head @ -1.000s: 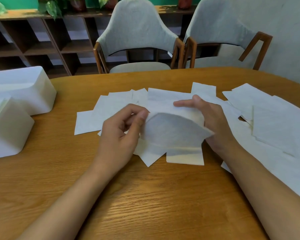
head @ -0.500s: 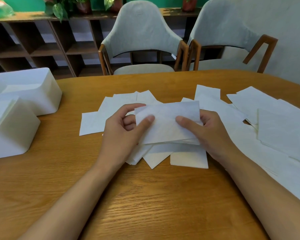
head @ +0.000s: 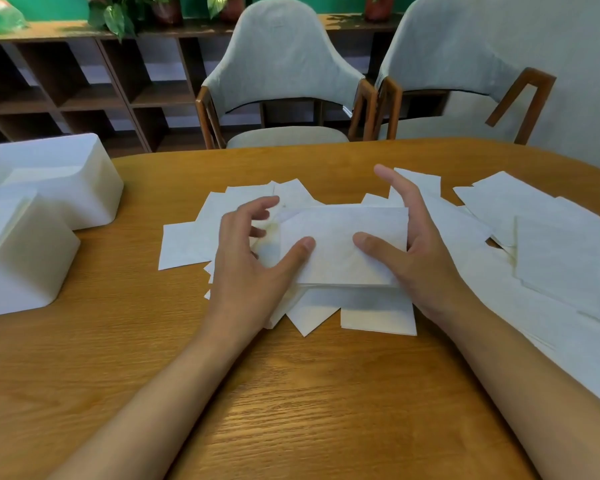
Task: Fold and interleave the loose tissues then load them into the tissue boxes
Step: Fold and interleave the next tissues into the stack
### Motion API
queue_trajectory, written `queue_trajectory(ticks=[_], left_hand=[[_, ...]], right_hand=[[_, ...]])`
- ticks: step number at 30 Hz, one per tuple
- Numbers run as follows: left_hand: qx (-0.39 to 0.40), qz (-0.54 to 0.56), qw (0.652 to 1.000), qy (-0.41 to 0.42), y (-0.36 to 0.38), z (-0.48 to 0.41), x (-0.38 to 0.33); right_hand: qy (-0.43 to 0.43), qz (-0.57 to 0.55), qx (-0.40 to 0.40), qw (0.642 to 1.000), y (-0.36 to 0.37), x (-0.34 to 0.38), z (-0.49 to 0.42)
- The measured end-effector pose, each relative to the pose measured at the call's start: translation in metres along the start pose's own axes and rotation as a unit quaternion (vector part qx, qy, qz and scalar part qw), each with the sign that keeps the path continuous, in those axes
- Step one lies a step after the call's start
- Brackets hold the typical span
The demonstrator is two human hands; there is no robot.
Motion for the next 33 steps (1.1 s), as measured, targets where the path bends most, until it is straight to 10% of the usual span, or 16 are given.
queue_trajectory(ticks=[12, 20, 25, 33], left_hand=[[0.085, 0.152, 0.983, -0.057, 0.018, 0.009, -0.004], [0.106, -0.159, 0.95, 0.248, 0.052, 0.021, -0.028], [0.315, -0.253, 0.901, 0.16, 0.095, 0.035, -0.012], [0.293, -0.264, 0.897, 0.198, 0.095, 0.035, -0.011]], right_hand=[[0.037, -0.078, 0.169, 0.982, -0.004, -0.002, 0.002], [0.067, 0.067, -0.016, 0.995, -0.052, -0.021, -0.004], [0.076, 0.063, -0.044, 0.994, -0.059, -0.038, 0.005], [0.074, 0.008, -0.063, 0.995, -0.06, -0.044, 0.009]])
Point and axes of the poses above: each hand's wrist, its own z-axis away from the middle knuckle, its own y-axis out of the palm, x = y × z, the point moved 5 cm from there along -z, towards the middle knuckle, and after that the axes turned 12 degrees about z, right-handed, at the moved point
